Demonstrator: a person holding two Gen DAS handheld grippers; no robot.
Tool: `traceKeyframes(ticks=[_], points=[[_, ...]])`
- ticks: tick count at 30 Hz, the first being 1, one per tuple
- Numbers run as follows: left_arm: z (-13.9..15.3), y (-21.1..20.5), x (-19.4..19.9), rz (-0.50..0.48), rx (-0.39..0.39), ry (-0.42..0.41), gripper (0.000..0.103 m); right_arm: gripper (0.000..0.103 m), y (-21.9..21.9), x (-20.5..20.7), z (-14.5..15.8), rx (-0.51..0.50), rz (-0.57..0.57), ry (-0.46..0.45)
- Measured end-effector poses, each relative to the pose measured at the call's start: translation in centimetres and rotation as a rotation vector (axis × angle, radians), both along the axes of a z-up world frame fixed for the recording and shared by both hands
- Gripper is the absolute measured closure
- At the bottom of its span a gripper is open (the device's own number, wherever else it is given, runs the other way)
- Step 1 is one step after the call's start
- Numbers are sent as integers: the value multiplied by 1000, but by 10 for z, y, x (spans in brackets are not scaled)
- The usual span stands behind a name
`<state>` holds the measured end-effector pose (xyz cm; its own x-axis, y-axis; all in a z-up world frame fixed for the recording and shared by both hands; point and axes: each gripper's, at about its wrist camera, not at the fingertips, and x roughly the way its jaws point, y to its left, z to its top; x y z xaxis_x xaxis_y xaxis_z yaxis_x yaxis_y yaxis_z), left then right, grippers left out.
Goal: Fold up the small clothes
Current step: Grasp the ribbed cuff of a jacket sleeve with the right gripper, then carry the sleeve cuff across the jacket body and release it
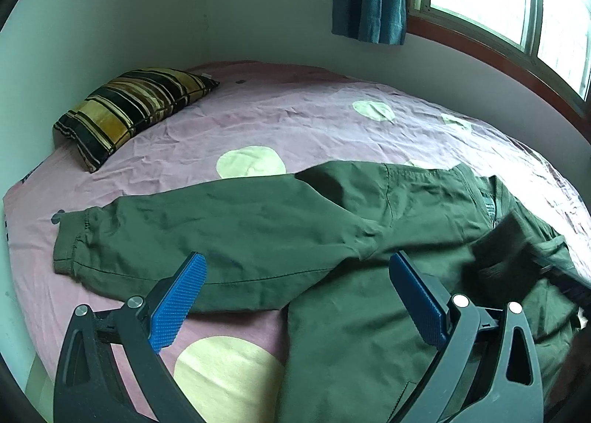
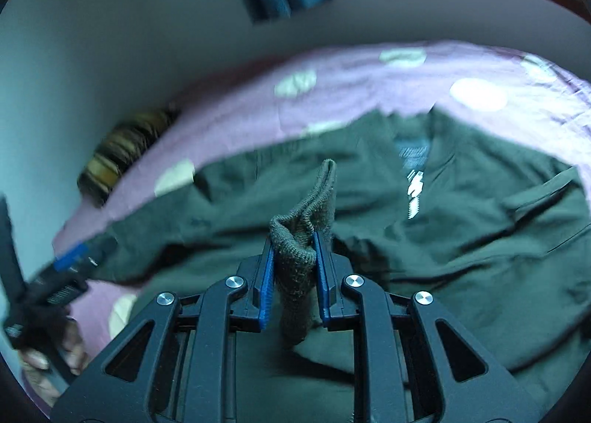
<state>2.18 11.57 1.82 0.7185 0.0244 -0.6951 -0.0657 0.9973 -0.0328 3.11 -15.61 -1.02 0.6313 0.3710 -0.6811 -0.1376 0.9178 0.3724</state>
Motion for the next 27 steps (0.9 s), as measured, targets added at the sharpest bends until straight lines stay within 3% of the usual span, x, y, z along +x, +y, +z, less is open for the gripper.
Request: traceKeyframes(ticks=[4,7,10,13,15,19,21,23,27], points=[[-5,-6,0,-17,7,8,4,74,8,-4,-26,88,59,66],[-10,-10,0,-28,11,23,4,49,22,-3,-38,134,148,112],[-15,-15,-1,-45,14,33,4,47,17,-14,-35,206,226,120],[-18,-20,-2,-70,7,39,4,43,-24,-37,-18,258,209,67],[-19,-23,-4,-85,-2,36,4,39,-64,-52,-8,259,139,24],[-21,-29,-4,-103,-7,29,4,37,-178,-85,-4,194,-150,-29],[-24,-32,-3,-108,-7,34,4,37,-244,-101,-16,162,-355,-2],[-27,-34,-2,-111,-8,43,4,37,-287,-109,-33,170,-465,43],[-32,-38,0,-106,-3,60,4,41,-316,-110,-66,212,-447,157]])
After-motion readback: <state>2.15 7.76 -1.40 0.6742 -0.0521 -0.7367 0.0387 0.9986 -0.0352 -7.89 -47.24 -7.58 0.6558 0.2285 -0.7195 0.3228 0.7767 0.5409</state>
